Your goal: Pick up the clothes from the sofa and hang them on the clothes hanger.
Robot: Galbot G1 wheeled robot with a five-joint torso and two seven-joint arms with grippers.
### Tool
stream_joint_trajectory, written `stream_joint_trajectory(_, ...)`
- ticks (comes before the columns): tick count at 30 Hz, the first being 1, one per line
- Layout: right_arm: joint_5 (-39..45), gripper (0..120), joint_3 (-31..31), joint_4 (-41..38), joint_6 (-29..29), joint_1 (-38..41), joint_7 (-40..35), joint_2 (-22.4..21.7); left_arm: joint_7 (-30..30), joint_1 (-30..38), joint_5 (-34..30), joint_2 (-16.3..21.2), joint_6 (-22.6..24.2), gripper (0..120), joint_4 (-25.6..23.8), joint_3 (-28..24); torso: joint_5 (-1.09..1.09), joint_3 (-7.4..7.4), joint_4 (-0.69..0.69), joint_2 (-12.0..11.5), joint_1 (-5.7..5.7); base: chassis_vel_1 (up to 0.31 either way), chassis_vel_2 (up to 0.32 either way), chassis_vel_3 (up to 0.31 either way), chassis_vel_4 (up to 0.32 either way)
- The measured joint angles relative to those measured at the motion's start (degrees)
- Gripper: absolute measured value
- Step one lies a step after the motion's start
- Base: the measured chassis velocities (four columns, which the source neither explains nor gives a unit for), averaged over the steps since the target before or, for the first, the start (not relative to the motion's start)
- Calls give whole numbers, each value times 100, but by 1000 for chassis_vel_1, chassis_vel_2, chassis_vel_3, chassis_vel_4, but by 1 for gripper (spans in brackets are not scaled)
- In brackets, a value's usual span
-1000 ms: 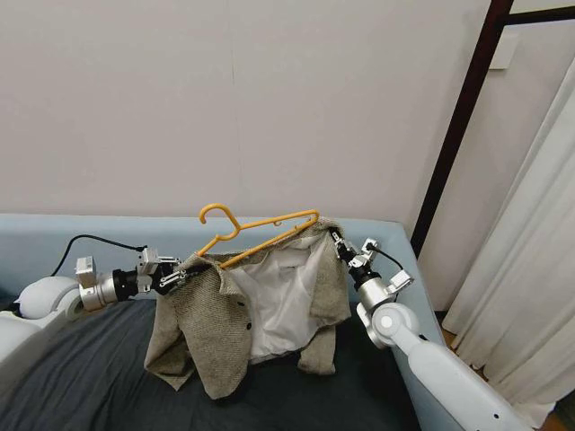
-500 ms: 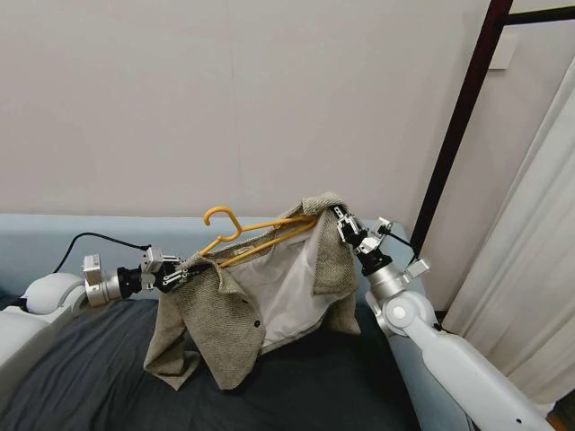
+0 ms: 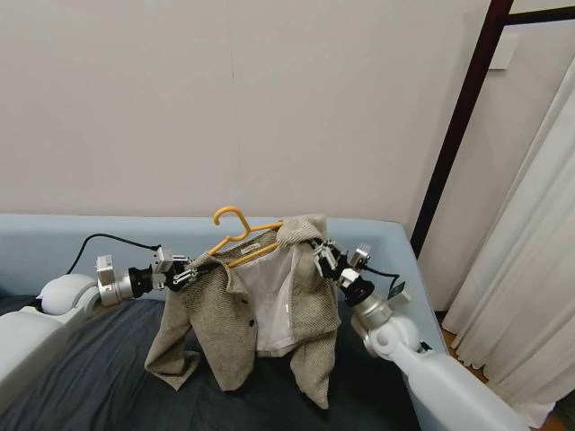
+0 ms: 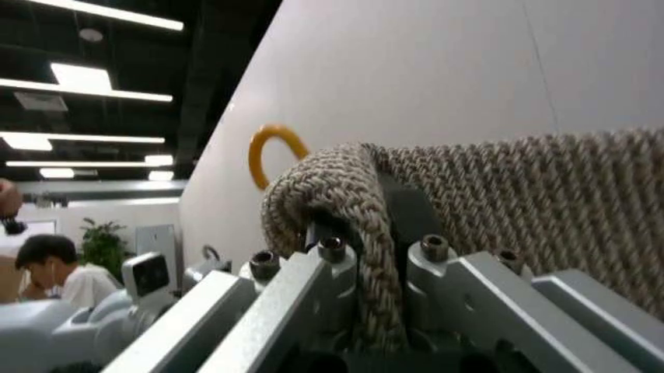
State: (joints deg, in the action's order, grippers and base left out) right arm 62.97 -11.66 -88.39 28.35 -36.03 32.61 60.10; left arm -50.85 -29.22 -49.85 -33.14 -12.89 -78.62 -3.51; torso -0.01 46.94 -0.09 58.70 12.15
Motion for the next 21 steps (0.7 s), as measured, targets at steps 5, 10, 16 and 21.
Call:
stream_joint_trajectory(5,-76,1,-153,193,127,-100,362,60,62,-32,-222,14,-15,7,-133,0,0,0,0,0,0,0,0,0,0)
stream_joint_trajectory(10,95,1,-202,436,55,-146,1229,30,89,-19,-342,43,-25,7,-194,0,0,0,0,0,0,0,0,0,0)
stream_joint_trajectory(16,-305,1,-174,848,-56,-201,1563,-23,151,8,-436,88,-39,7,-269,3,0,0,0,0,0,0,0,0,0)
stream_joint_trajectory(21,-627,1,-164,1094,13,-219,1510,15,178,10,-507,138,-39,7,-362,22,1,0,-1,0,0,0,0,0,0)
